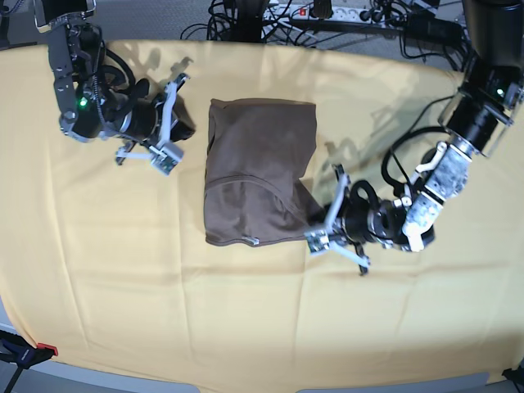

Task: Fold the T-shirt properly
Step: 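Hold the bundle with both grippers and tuck and square its edges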

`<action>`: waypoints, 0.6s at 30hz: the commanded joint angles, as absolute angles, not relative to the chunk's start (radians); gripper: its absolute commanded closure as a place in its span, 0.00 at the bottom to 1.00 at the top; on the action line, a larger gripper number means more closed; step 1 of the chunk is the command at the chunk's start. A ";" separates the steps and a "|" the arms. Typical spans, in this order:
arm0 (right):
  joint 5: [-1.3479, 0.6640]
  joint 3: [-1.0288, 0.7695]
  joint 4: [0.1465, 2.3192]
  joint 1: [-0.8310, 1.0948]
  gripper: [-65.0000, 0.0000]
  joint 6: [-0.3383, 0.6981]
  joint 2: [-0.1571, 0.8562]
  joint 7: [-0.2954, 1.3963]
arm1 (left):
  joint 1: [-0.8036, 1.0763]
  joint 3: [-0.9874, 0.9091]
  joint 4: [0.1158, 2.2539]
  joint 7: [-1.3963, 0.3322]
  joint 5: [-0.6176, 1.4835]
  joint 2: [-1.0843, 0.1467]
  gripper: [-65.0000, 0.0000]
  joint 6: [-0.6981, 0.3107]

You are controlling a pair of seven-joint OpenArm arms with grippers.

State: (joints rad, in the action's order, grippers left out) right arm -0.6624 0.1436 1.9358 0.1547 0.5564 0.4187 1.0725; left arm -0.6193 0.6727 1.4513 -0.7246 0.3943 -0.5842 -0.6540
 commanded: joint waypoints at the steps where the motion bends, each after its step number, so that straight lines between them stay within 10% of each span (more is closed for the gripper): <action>1: -0.676 0.108 1.963 0.155 1.00 0.549 0.430 1.059 | -0.655 0.659 1.481 -0.734 0.439 -0.603 1.00 -0.633; 11: -1.101 -0.064 1.986 0.180 1.00 0.698 0.426 1.070 | -0.660 0.583 1.543 -0.998 1.129 -0.632 1.00 -0.698; 18: -1.174 -0.048 1.986 0.179 1.00 0.698 0.376 1.105 | -0.566 0.581 1.542 -1.052 1.227 -0.494 1.00 -0.698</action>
State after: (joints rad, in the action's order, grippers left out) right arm -1.1454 -0.0456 1.9694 0.1905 0.6930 0.3679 1.1263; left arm -0.5373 0.5926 1.5299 -1.0737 1.2041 -0.4896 -0.6926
